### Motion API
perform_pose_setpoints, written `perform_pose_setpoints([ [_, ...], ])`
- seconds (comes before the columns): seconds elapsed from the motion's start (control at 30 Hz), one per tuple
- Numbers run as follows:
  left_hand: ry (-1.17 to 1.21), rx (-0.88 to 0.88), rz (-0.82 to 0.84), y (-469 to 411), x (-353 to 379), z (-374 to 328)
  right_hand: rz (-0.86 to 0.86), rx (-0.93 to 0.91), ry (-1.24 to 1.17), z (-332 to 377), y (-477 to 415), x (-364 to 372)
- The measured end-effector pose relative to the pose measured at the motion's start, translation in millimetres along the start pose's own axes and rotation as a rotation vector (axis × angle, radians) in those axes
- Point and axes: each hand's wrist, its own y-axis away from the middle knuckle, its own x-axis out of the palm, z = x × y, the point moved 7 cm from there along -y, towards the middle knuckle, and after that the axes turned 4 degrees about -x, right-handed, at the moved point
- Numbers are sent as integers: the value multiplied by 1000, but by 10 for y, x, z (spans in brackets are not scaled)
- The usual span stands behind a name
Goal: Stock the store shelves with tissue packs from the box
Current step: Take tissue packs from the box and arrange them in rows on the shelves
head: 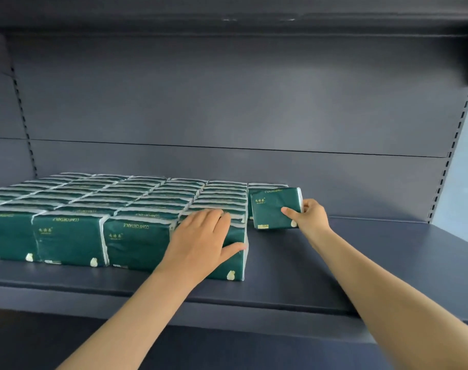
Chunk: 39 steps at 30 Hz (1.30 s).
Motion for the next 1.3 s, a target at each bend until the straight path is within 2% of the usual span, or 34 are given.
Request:
perform_pose_setpoints([
  [0.1,-13,5,-16,14,19,2,21,-21,84,-62,-181,127],
  [0.33,-29,3,-68,37,52,5,6,-158,482,-48,-365,313],
  [0.5,-36,-1,-65,43,64,-3,-3,-92,492,-91,-341,324],
  [0.73,1,-11,15,29,57,7,134,-30,473,-119,-304,317],
  [0.93,77,-11,160,-16,-30,16,181,34,628,8,43,101],
  [1.1,121,33,370,-24,-162,68,203,-68,759,370,499,-88],
  [1.3,218,28,233,-146,-771,260,368,-179,1102,887,1160,-174],
])
